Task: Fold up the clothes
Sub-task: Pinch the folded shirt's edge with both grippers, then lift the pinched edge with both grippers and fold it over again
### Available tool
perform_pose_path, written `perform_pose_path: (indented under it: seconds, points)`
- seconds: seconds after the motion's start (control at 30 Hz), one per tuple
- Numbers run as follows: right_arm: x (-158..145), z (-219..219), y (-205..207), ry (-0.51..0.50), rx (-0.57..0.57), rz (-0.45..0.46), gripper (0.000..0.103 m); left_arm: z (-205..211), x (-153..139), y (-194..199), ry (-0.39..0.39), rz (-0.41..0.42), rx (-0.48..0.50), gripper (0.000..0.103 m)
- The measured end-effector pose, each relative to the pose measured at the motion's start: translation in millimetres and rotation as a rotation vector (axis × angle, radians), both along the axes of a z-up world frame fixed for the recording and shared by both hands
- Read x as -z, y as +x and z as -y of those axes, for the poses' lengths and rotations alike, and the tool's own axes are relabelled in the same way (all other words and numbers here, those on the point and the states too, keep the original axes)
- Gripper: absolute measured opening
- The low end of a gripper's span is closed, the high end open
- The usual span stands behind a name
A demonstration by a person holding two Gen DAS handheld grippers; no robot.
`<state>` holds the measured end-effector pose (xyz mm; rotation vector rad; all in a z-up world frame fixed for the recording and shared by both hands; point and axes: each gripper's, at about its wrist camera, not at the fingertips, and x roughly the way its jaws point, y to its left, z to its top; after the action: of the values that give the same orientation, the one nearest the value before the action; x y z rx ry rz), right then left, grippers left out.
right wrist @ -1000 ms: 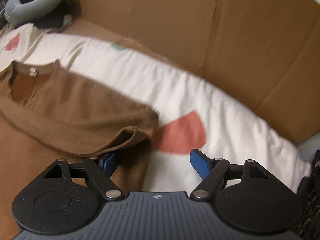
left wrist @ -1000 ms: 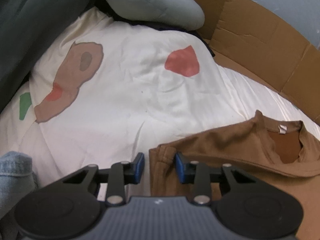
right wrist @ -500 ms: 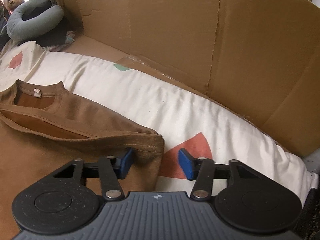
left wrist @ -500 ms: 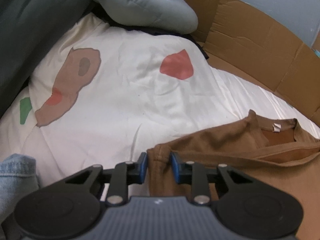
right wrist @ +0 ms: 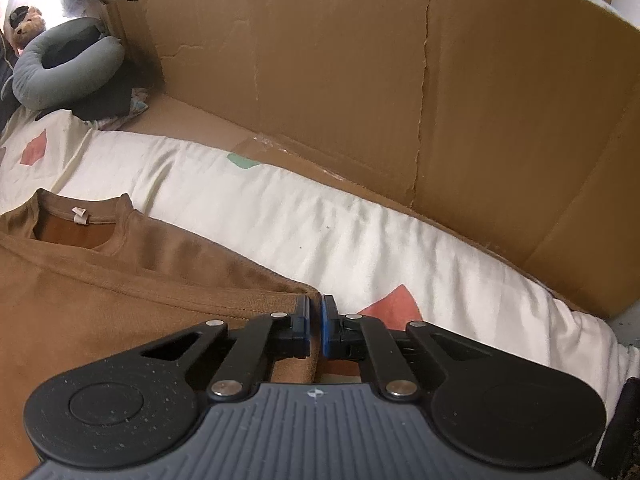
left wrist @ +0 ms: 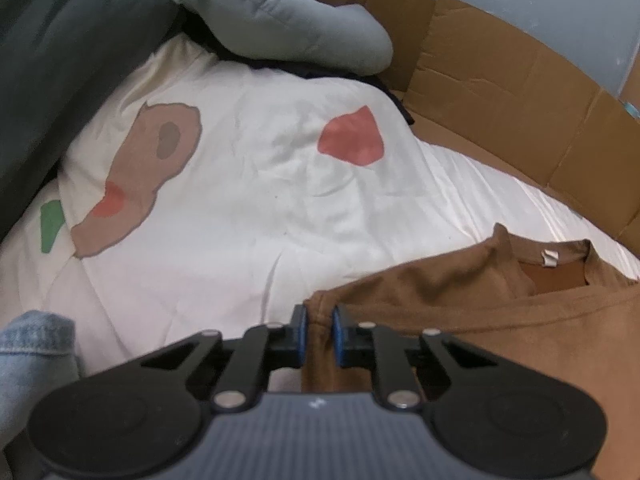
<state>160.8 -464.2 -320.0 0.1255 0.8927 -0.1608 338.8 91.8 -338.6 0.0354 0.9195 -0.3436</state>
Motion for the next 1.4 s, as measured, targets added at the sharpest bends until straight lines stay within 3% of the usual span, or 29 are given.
perform_pose_path:
  seconds: [0.23,0.4,0.8,1.23,1.4]
  points:
    - [-2,-1,-5,0.006,0.009,0.008,0.004,4,-5,-9,0.055,0.033,0.029,0.014]
    - [-7,-4,-9,-0.002,0.008,0.027,0.004,4,-13,-17,0.064,0.068,0.005,0.008]
    - [-38,-7,-31,-0.079,0.042,0.116,0.003,-1,-57,-43,0.056,0.222,-0.022,0.006]
    - [-71,-7,-14,-0.111,0.069,0.190,0.003,-2,-75,-30,0.032,0.269,-0.063,0.006]
    - [-64,-6,2,-0.128,0.070,0.153,0.003,3,-70,-10,0.047,0.249,-0.044,0.006]
